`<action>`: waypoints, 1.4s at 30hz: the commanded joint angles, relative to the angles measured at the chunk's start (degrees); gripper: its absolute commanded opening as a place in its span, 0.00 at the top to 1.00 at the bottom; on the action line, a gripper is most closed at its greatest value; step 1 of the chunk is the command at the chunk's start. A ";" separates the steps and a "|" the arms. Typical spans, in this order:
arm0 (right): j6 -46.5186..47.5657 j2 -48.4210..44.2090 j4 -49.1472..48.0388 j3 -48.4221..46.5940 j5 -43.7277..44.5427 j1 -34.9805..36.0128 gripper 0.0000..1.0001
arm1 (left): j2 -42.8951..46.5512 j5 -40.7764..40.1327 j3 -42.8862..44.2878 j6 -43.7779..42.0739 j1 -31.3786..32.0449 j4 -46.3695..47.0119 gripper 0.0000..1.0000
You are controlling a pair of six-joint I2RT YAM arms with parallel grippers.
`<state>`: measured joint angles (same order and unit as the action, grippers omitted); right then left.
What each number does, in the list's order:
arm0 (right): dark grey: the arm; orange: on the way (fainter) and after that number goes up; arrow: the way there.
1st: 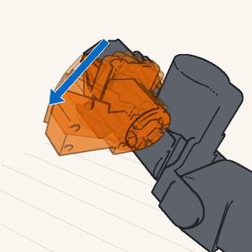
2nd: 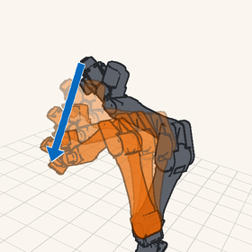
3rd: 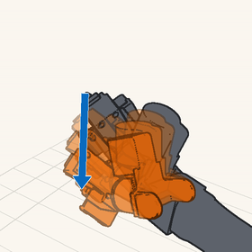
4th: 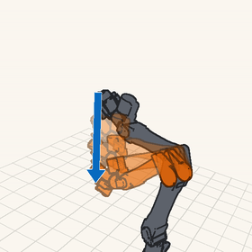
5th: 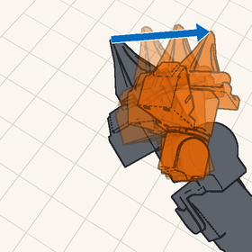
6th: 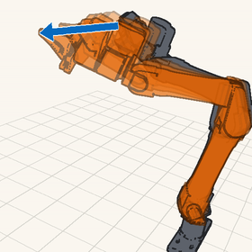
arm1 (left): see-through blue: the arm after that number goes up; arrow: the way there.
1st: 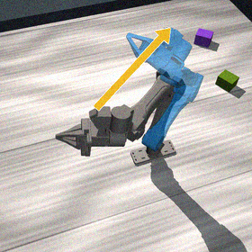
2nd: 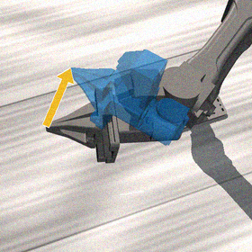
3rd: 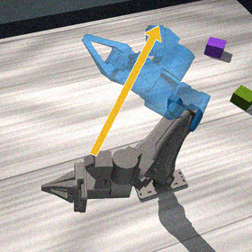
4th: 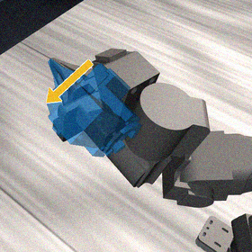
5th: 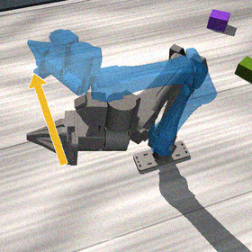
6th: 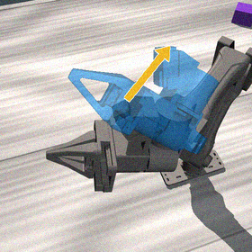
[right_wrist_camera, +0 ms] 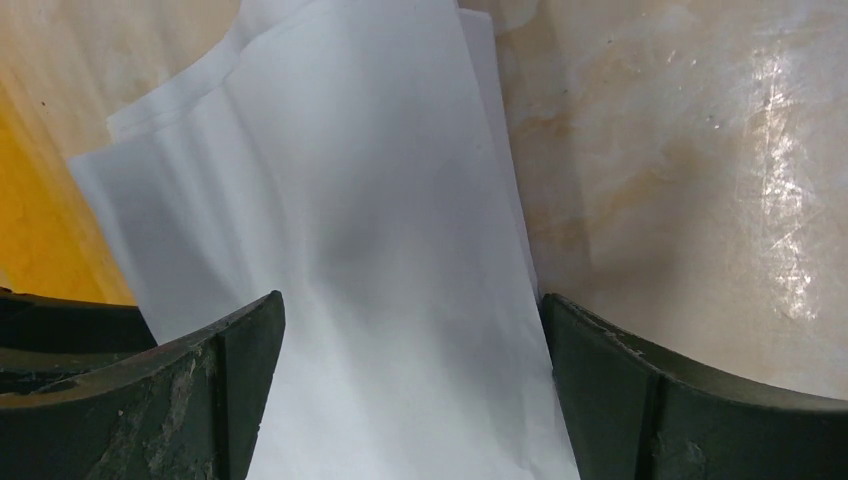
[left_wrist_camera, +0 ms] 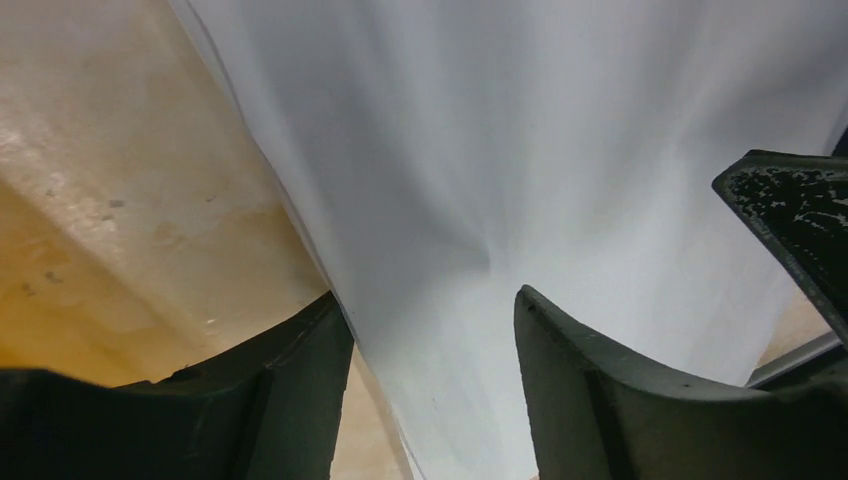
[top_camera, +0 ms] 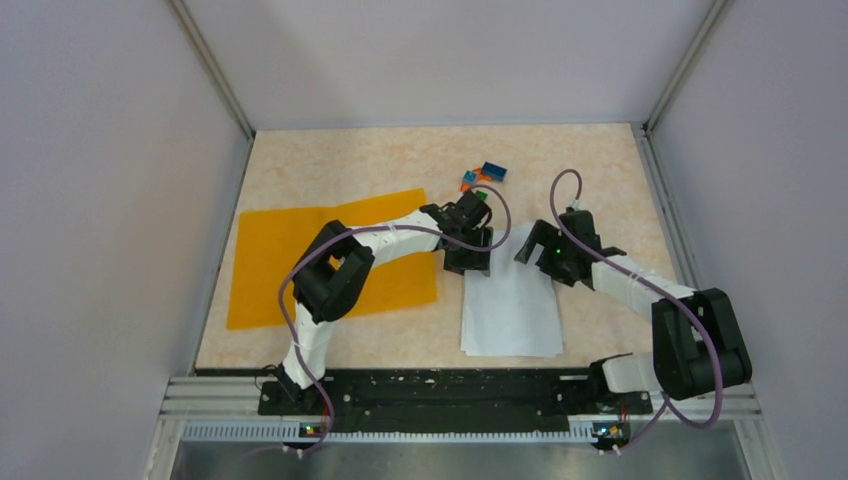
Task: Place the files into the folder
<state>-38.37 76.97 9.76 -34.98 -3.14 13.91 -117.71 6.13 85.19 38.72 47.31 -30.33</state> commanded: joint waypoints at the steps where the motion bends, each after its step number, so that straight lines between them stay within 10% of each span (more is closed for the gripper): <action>1: 2.14 2.64 -0.19 1.46 -2.76 -1.77 0.01 | -4.44 4.32 2.47 1.90 0.58 -0.25 0.39; 14: 3.39 2.24 -2.39 2.12 -6.94 -3.82 0.01 | -2.09 -0.29 8.81 -2.96 0.51 -4.43 0.94; 28: 7.08 0.55 -6.37 2.99 -20.48 -3.90 0.02 | -6.39 1.54 13.14 -6.81 0.21 -4.72 0.96; 42: 7.13 4.40 -5.71 0.66 -18.06 -3.87 0.36 | -4.71 1.80 10.35 -6.99 -0.46 -3.80 0.89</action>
<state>-31.62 79.92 3.81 -33.15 -21.76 9.82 -124.40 7.27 95.96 32.77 47.24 -35.16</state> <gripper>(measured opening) 0.683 0.110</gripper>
